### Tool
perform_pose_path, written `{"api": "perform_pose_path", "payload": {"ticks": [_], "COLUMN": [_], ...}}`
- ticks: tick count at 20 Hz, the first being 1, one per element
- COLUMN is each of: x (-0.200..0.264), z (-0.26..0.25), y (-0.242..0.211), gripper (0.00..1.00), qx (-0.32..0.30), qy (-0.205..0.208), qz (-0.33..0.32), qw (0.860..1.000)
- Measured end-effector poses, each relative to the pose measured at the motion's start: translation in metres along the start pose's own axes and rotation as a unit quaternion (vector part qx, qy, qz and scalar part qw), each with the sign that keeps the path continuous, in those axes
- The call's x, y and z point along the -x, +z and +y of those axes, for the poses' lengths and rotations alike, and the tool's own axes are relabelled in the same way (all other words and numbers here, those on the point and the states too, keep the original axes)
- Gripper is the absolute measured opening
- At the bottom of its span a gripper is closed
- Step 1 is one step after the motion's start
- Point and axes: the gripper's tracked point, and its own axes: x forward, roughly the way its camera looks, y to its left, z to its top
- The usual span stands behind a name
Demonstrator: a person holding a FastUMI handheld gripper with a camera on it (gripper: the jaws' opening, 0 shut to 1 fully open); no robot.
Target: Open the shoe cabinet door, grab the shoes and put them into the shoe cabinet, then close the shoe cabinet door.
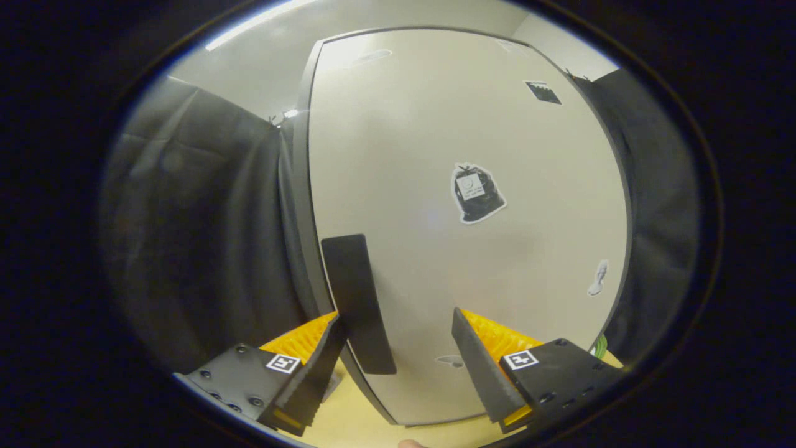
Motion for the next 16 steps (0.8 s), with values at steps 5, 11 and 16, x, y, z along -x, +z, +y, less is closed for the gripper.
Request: {"api": "perform_pose_path", "payload": {"ticks": [5,11,16], "x": [0.027,0.059,0.085], "z": [-0.017,-0.084,-0.15], "y": [0.013,0.042,0.064], "gripper": [1.0,1.0,1.0], "qx": [0.004,0.021,0.03], "qy": [0.012,-0.005,-0.027], "qz": [0.0,-0.009,-0.021], "qw": [1.0,1.0,0.999]}}
